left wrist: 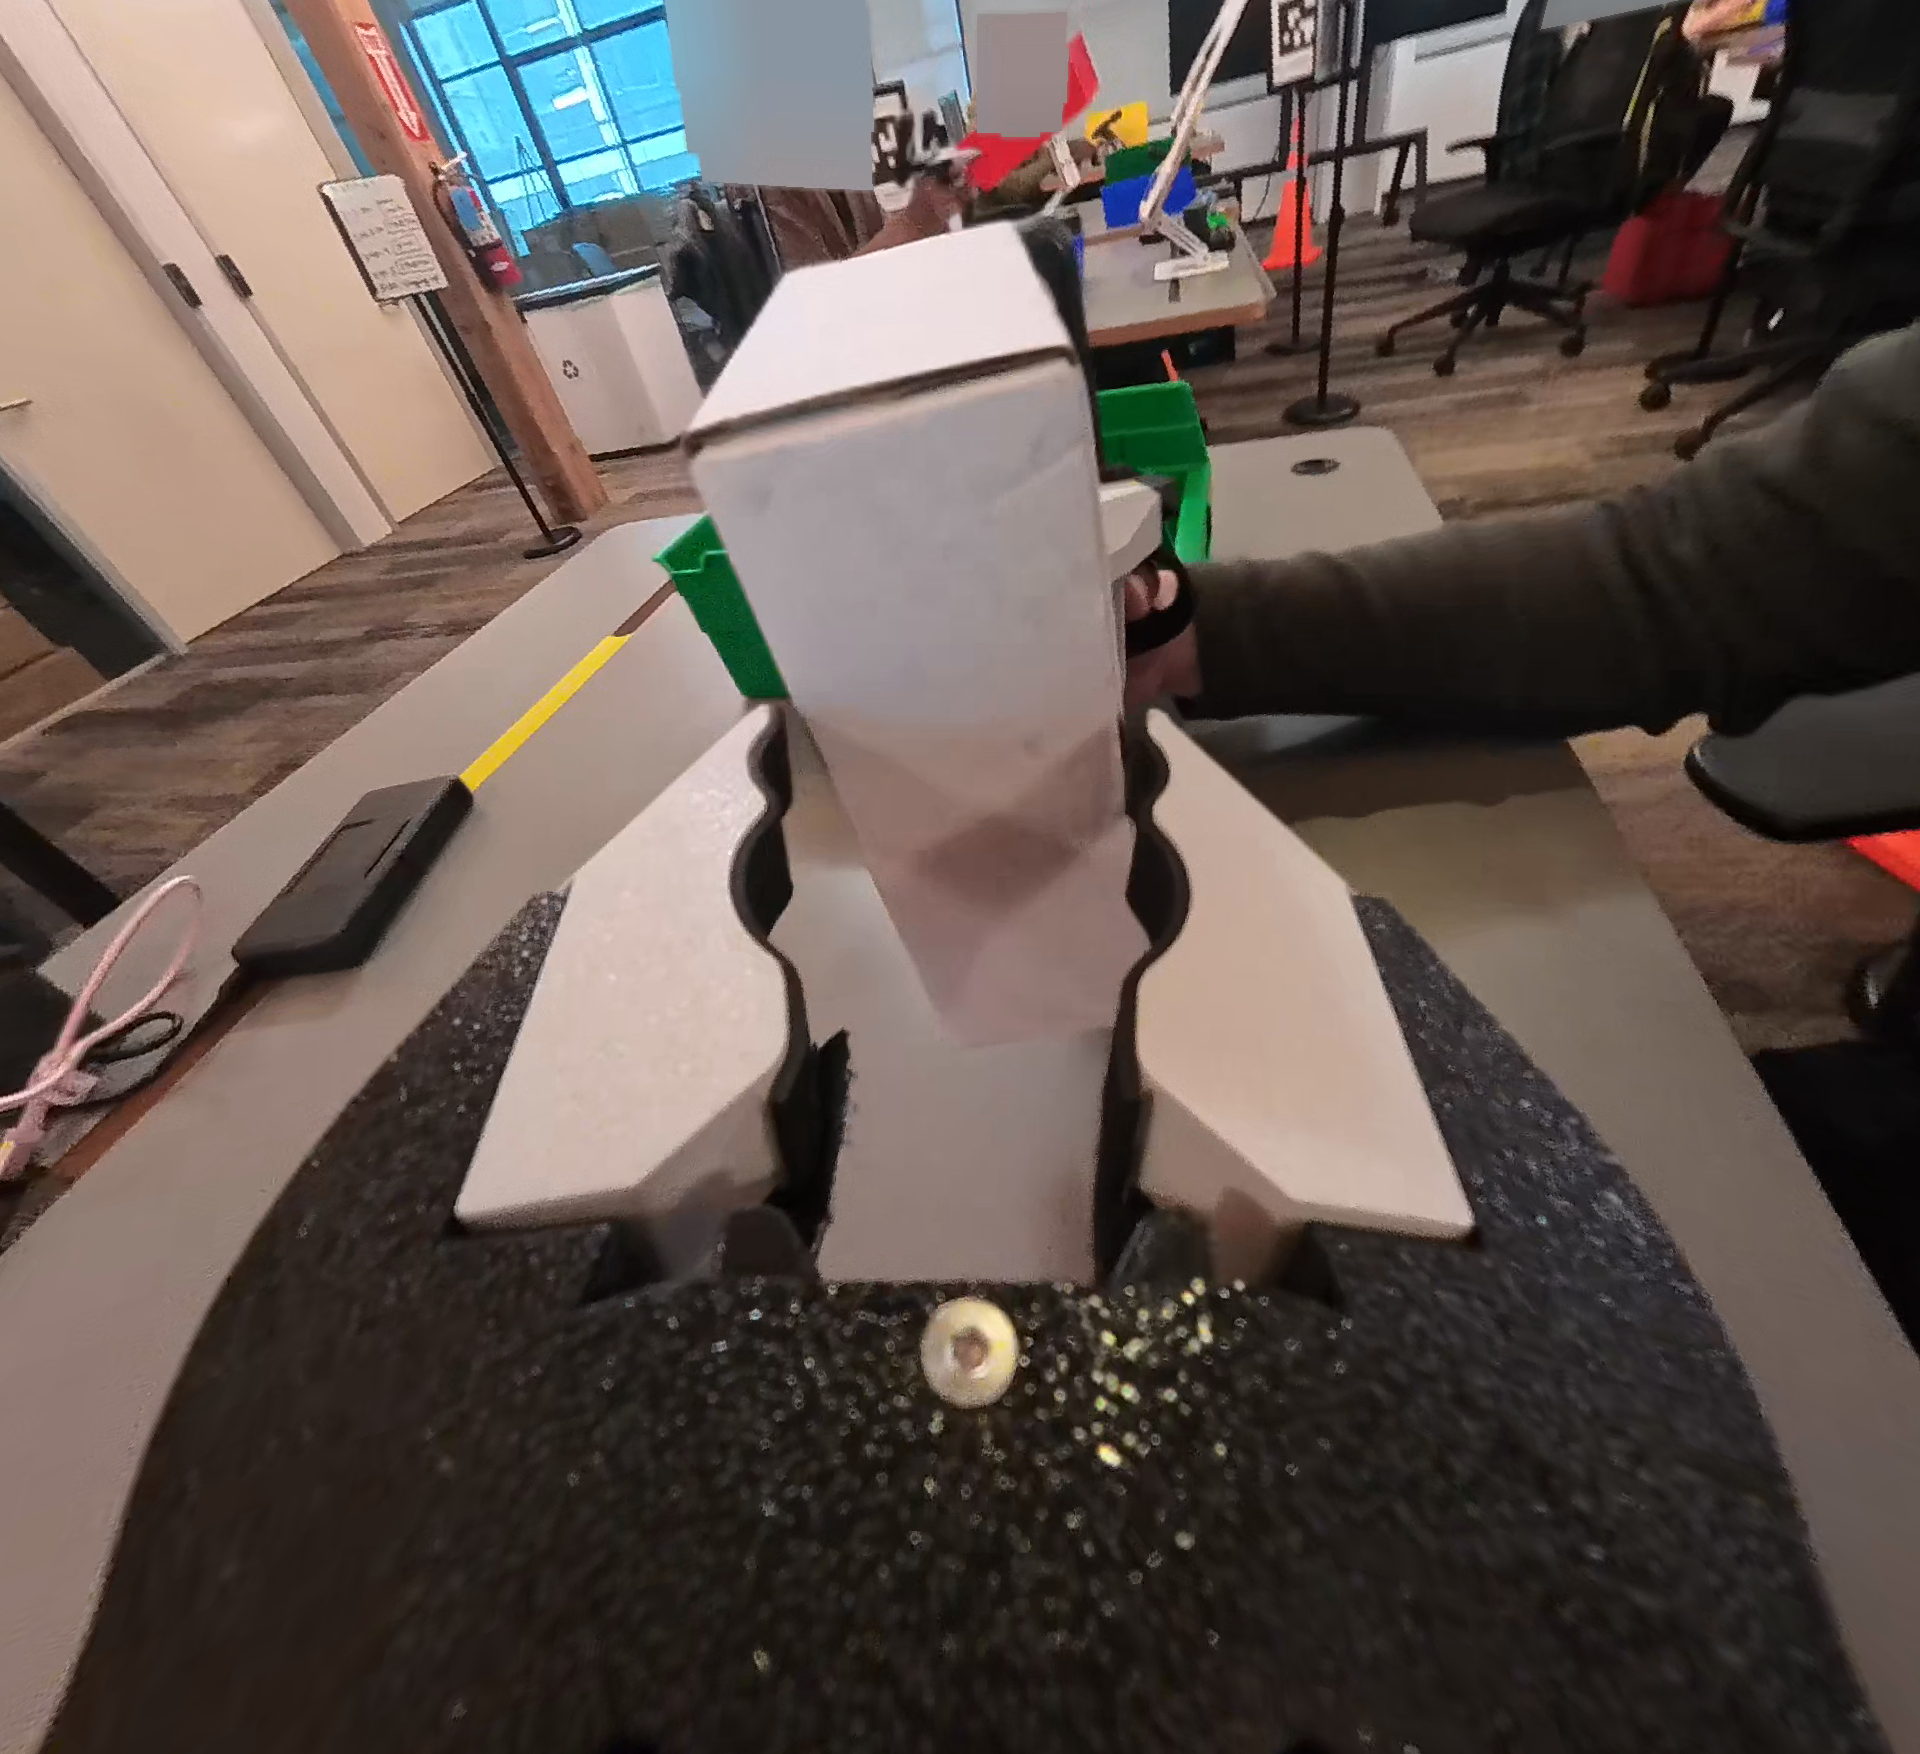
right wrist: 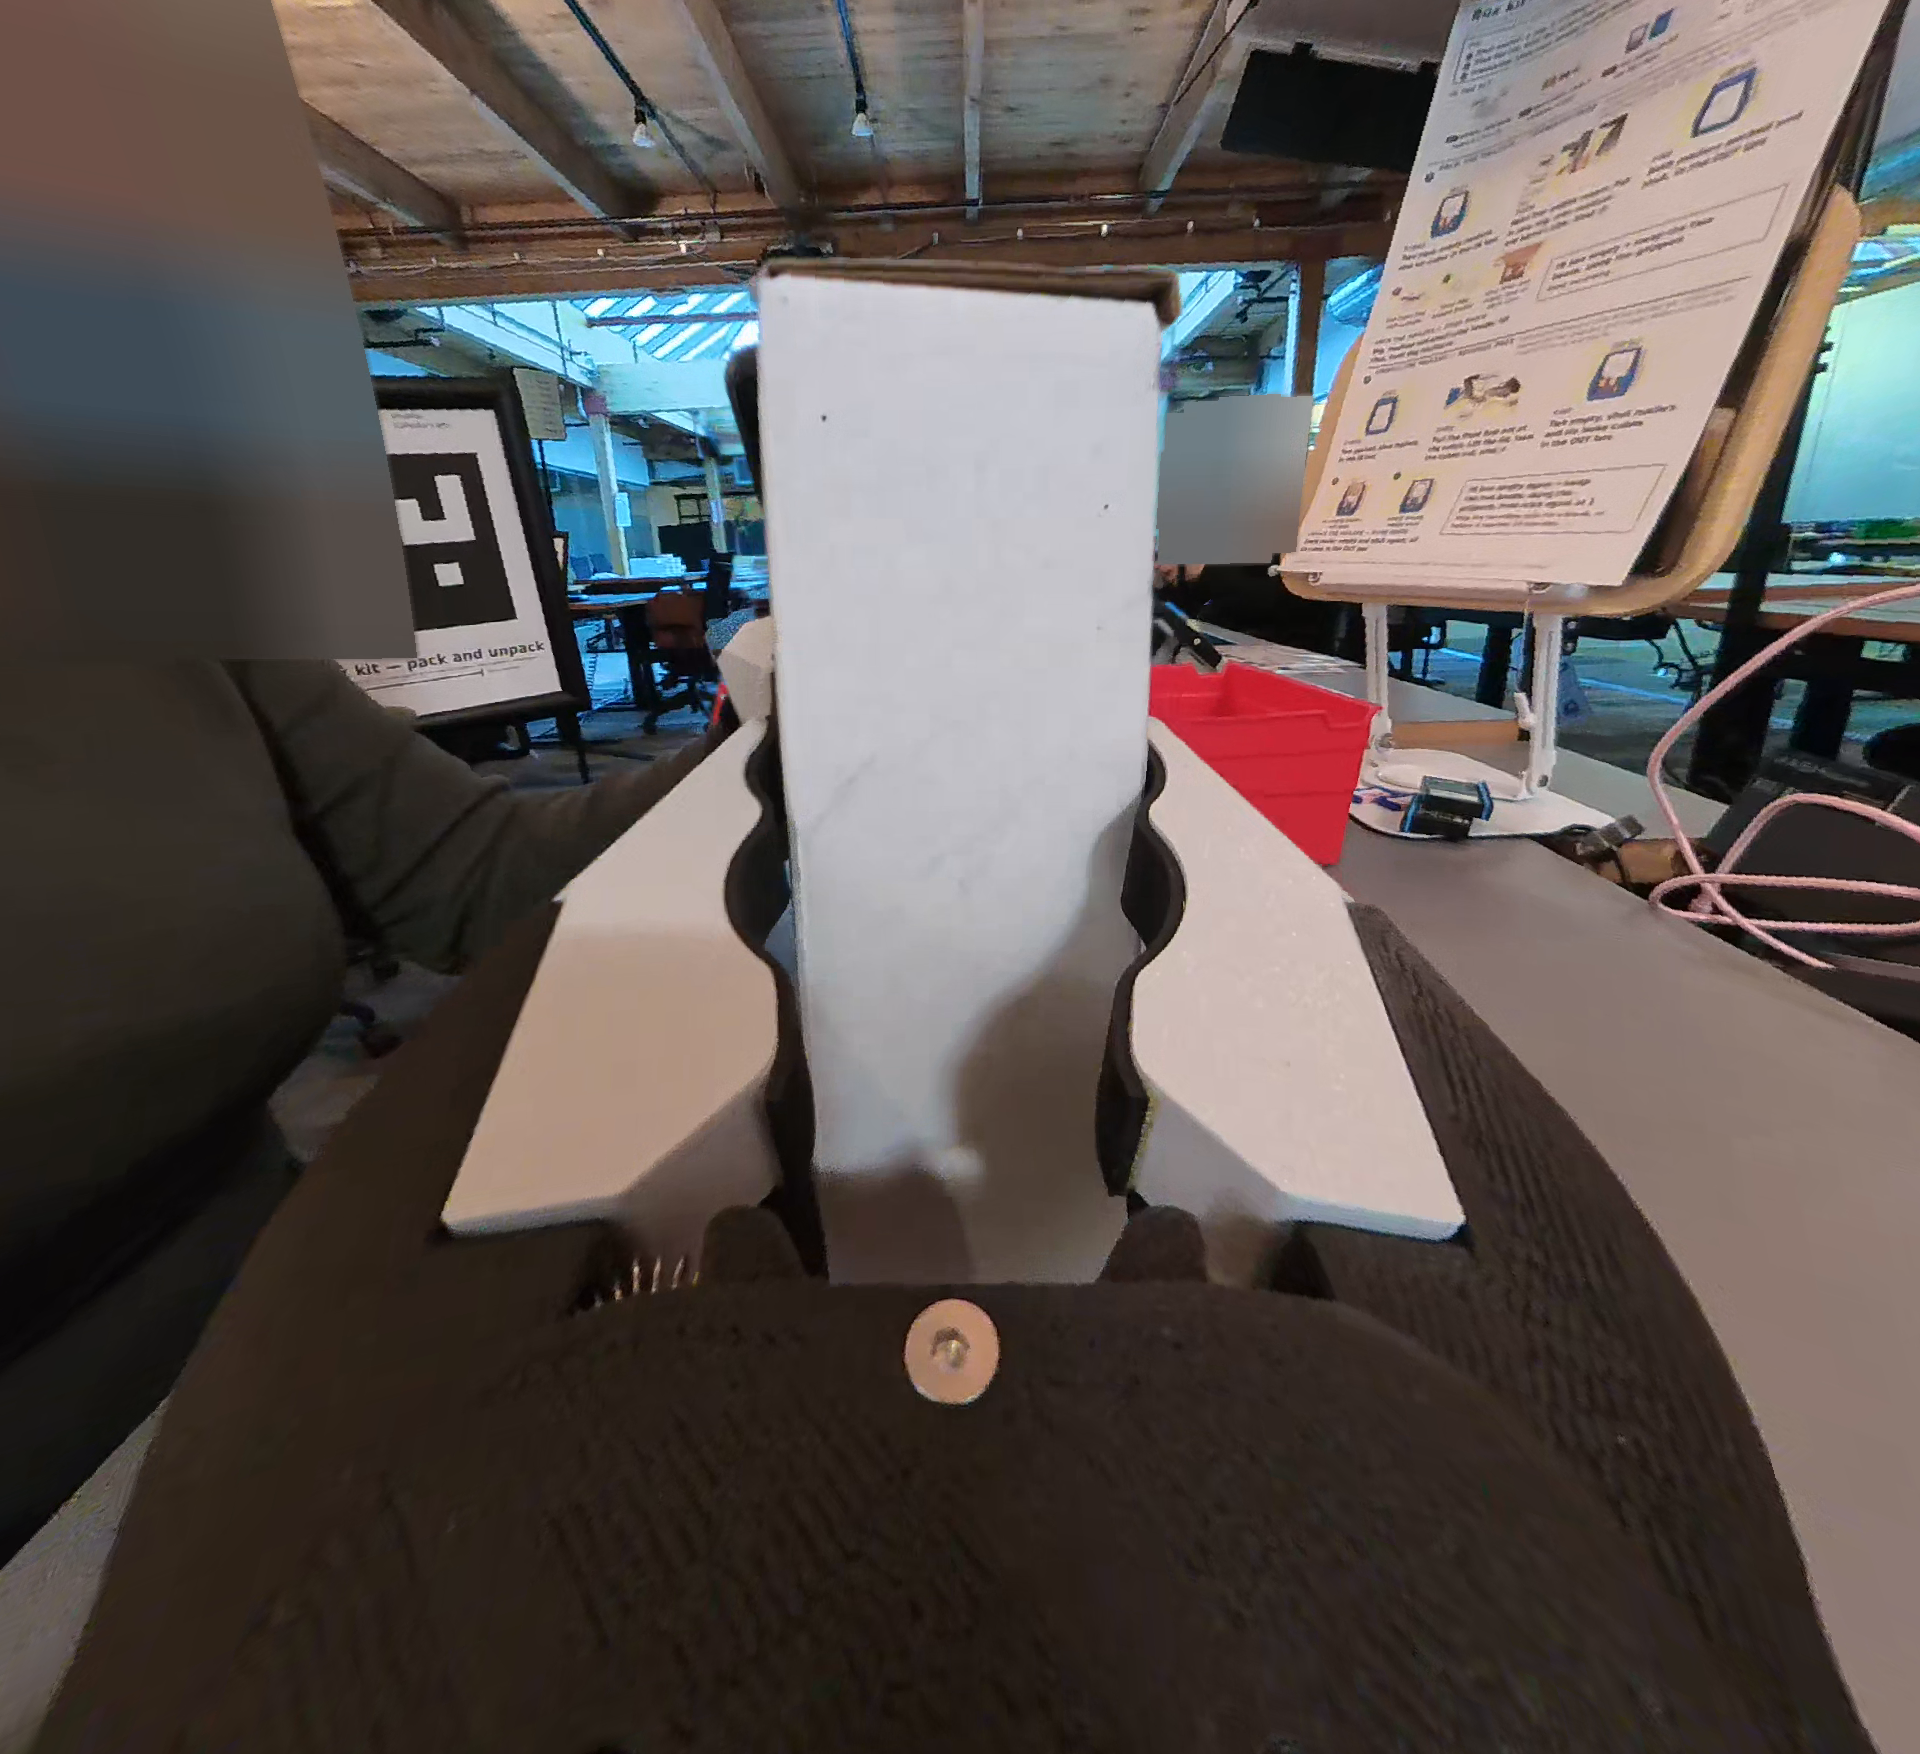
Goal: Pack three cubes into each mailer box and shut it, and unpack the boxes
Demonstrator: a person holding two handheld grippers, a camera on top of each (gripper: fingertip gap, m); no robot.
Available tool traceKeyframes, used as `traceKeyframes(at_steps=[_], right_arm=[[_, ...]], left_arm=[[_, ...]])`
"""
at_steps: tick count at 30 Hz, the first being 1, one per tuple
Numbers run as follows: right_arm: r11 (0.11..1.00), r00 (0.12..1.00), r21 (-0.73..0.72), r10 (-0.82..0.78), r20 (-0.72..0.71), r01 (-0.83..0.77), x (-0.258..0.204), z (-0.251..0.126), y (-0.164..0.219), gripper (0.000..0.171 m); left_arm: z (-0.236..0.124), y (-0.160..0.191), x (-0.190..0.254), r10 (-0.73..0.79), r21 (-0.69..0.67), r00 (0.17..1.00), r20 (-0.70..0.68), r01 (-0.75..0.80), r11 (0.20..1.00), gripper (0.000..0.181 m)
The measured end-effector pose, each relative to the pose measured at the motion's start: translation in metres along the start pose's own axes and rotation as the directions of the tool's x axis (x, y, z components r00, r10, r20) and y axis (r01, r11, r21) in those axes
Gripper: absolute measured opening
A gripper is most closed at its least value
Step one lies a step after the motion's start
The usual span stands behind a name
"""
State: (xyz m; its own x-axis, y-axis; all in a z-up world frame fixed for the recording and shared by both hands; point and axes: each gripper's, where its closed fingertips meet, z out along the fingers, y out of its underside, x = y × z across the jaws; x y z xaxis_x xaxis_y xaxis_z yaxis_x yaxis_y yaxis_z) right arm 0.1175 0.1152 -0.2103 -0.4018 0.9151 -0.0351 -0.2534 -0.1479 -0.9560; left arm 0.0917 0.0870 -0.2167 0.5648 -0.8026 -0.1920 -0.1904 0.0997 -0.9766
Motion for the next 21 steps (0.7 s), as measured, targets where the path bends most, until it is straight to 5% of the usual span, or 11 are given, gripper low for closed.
traceKeyframes(at_steps=[21], right_arm=[[0.996, 0.985, 0.003, 0.092, 0.143, -0.094, -0.02, 0.003, 0.001, 0.063]], left_arm=[[-0.017, -0.012, 0.02, -0.081, 0.083, 0.971, -0.226, 0.102, 0.991, 0.051]])
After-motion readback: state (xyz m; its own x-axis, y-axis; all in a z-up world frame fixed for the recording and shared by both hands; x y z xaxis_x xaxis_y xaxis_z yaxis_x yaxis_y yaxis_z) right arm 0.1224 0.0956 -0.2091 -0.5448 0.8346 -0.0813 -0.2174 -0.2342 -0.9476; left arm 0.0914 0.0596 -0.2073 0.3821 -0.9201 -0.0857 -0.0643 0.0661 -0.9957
